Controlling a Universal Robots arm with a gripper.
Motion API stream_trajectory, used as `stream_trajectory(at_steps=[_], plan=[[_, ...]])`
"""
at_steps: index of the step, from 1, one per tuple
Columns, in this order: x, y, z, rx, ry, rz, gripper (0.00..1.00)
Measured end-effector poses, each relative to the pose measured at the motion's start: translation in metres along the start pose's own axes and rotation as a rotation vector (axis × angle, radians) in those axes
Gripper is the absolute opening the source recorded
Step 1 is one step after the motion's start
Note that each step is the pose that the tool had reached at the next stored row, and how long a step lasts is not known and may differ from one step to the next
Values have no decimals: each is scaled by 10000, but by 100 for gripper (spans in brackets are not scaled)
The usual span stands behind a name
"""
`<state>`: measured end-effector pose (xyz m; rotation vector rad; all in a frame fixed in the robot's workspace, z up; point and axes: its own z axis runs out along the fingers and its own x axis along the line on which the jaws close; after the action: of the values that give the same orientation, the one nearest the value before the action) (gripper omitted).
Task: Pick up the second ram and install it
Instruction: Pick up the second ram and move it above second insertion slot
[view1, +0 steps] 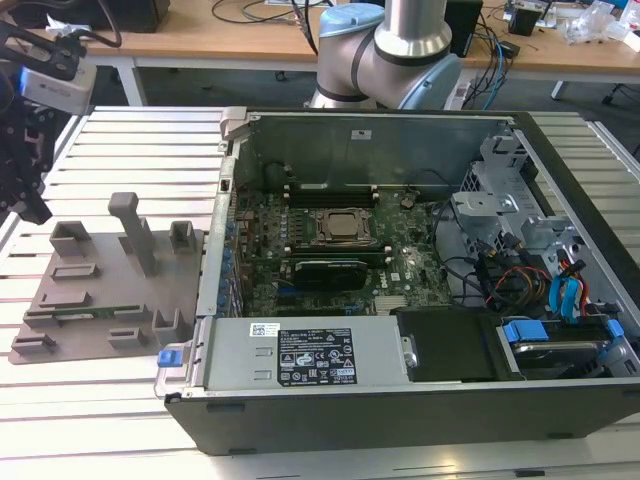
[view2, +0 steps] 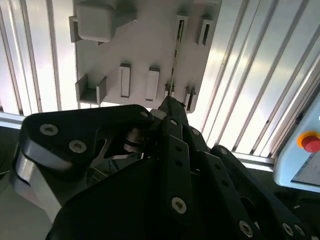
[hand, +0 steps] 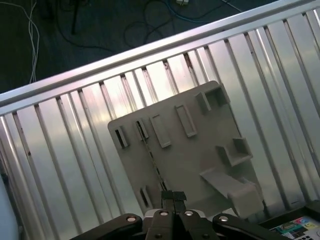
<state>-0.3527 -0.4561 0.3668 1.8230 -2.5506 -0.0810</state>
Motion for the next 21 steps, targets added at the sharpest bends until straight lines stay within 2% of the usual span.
stream_trajectory(at_steps=[8, 12, 21], plan=[[0, 0, 0, -31, 55, -1213, 10], [0, 0, 0, -42, 74, -1637, 10], [0, 0, 0, -78, 137, -3066, 10]])
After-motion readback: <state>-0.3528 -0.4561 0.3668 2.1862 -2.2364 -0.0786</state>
